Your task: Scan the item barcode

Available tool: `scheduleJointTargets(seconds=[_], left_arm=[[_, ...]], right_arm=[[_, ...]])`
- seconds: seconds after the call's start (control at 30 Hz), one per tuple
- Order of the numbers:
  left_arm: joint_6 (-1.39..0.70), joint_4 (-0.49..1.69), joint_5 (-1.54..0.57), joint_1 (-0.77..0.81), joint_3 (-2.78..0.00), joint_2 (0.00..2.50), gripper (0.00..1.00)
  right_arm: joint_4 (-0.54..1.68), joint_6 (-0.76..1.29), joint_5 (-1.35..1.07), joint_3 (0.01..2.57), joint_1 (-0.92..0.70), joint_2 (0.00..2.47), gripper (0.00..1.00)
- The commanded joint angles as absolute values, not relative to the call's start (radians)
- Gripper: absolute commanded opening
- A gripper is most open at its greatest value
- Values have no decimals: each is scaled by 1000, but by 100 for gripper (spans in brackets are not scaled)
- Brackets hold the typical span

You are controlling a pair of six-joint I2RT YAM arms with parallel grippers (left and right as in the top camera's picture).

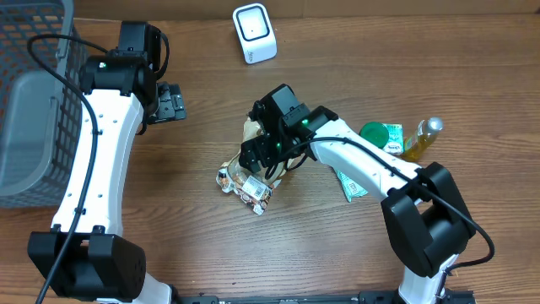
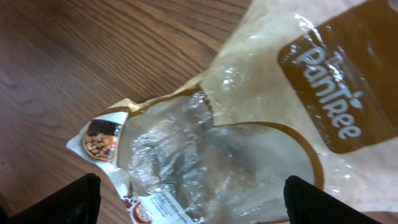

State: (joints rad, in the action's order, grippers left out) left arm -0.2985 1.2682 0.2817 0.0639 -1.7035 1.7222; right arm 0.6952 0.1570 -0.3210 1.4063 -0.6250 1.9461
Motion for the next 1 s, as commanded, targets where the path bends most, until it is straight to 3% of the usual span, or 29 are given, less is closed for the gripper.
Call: scheduleJointTargets(seconds=[0.0, 0.97], left_arm=[[-292, 1267, 295, 59, -1717, 1726, 100], [-292, 1267, 295, 59, -1717, 1726, 99]], right_arm=[[696, 161, -308, 1407, -615, 1941, 91], [723, 187, -308, 1407, -563, 1941, 97]])
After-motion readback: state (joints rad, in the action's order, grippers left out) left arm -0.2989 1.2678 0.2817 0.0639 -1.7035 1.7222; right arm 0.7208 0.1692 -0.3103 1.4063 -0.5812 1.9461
